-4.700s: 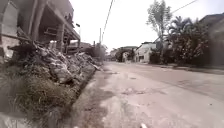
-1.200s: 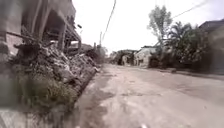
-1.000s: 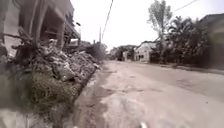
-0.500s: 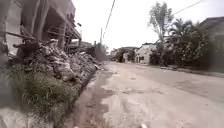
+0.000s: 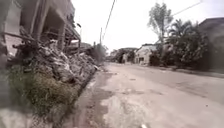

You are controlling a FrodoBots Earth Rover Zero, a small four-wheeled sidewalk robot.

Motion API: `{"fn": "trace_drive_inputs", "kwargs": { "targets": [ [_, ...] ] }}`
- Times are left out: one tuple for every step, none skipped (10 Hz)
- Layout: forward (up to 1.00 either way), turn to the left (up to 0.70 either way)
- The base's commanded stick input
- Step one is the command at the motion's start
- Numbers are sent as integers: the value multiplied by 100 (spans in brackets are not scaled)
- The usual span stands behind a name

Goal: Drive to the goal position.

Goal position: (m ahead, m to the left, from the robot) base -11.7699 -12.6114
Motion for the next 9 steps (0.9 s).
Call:
{"fn": "trace_drive_inputs", "kwargs": {
  "targets": [
    [70,-34],
    [70,-34],
    [70,-34],
    [70,-34],
    [70,-34],
    [70,-34],
    [70,-34],
    [70,-34],
    [70,-34]
  ]
}}
